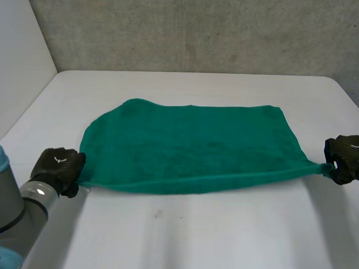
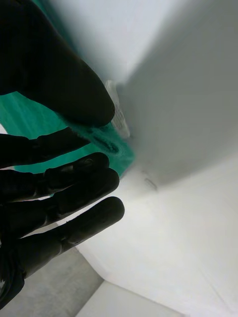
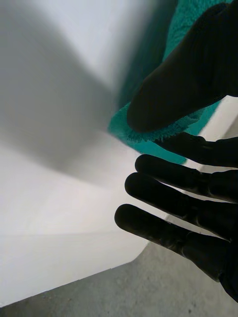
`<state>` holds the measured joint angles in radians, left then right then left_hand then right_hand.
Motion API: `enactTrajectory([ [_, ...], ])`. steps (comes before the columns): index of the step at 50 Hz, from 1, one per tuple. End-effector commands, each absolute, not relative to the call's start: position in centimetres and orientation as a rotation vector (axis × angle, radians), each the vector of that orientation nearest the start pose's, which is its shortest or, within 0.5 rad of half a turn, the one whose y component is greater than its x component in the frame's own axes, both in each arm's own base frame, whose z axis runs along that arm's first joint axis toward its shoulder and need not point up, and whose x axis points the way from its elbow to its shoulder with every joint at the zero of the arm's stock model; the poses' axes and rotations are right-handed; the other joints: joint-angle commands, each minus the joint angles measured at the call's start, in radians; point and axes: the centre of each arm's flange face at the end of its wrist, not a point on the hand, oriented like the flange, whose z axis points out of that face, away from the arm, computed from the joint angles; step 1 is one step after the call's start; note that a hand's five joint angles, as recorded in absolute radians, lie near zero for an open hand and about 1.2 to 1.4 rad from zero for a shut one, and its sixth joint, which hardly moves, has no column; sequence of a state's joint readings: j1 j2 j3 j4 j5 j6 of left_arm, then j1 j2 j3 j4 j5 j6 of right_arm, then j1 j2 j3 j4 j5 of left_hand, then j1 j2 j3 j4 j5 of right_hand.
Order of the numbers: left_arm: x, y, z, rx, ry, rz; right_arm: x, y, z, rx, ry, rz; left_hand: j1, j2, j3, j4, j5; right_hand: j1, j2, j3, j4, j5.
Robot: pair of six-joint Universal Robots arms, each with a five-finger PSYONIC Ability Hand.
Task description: Fold the towel.
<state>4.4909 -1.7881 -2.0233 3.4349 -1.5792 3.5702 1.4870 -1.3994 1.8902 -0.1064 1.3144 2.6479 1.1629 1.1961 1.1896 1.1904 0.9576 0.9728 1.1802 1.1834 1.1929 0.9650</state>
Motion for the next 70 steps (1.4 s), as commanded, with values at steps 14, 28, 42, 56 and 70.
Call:
enactTrajectory([
  [14,-17.4,-16.6,18.4,1.193,2.286,-1.437,10.5,-22.7,19.1,-1.667,2.852,-1.141,0.233,0.2,0.207,0.206,0.264,0.423,0.216,0.213,0.203,0.257],
  [28,-21.3,-25.6,18.0,1.148,2.098,-1.764,13.7,-30.1,18.5,-1.376,2.688,-1.717,0.233,0.2,0.207,0.206,0.264,0.423,0.216,0.213,0.203,0.257],
  [42,-25.8,-36.2,14.2,0.956,1.947,-1.871,17.0,-38.9,15.3,-1.289,2.655,-2.079,0.233,0.2,0.207,0.206,0.264,0.423,0.216,0.213,0.203,0.257],
  [56,-26.6,-32.0,14.8,1.045,1.98,-1.857,17.4,-36.2,18.3,-1.046,2.696,-1.902,0.233,0.2,0.207,0.206,0.264,-0.389,-0.596,-0.599,-0.609,-0.555],
  [70,-25.6,-29.0,15.6,1.066,2.004,-1.832,16.3,-29.0,21.8,-0.886,2.64,-1.56,0.233,0.2,0.207,0.206,0.264,-0.427,-0.634,-0.638,-0.647,-0.594],
])
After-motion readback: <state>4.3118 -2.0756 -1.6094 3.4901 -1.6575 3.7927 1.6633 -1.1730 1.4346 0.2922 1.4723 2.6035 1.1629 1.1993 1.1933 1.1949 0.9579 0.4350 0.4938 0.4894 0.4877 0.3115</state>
